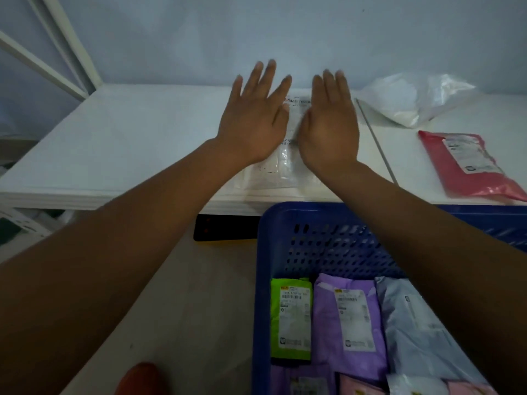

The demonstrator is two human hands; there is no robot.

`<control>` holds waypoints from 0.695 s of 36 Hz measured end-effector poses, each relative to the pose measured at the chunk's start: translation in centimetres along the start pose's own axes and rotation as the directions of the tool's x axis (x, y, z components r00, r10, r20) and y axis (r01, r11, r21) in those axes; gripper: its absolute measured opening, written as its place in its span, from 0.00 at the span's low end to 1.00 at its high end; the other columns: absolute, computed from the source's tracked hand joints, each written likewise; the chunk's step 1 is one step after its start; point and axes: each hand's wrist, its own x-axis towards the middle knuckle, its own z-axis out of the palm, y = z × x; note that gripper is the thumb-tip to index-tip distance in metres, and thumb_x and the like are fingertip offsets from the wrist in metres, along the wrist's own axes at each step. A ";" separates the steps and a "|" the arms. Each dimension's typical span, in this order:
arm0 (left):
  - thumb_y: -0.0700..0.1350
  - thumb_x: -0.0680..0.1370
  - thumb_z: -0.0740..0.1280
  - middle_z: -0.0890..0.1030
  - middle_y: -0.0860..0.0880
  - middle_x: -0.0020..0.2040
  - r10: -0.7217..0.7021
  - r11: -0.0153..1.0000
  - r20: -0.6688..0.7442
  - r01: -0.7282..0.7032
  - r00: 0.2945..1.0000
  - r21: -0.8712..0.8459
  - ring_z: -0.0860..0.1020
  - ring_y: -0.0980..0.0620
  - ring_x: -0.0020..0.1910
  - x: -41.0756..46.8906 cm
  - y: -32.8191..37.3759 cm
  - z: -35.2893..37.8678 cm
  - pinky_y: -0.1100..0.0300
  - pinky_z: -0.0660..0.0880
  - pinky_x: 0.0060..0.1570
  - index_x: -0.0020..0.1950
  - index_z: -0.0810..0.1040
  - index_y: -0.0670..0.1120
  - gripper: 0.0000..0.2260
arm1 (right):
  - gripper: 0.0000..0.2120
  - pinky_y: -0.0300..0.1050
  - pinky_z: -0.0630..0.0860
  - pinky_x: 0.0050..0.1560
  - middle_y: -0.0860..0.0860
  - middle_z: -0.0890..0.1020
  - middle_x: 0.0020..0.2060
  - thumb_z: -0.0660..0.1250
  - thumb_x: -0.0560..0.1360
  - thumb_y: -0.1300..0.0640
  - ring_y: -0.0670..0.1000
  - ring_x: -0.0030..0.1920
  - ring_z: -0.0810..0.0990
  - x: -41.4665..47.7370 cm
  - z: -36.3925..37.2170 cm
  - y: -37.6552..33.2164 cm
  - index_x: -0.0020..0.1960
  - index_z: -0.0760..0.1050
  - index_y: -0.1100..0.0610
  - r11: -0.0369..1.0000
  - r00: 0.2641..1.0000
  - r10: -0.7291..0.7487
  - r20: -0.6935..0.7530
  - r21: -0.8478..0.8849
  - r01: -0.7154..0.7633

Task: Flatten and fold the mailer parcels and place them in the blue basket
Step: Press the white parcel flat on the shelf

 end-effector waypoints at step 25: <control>0.52 0.85 0.44 0.50 0.45 0.82 -0.038 0.980 0.097 0.056 0.995 -0.193 0.46 0.48 0.81 -2.7 -0.2 4.1 0.48 0.45 0.78 0.82 0.50 0.46 0.25 | 0.22 0.49 0.52 0.79 0.58 0.70 0.73 0.55 0.82 0.59 0.57 0.77 0.61 -0.3 3.5 -0.5 0.75 0.66 0.63 0.983 0.976 -0.158 0.148 -0.073 0.170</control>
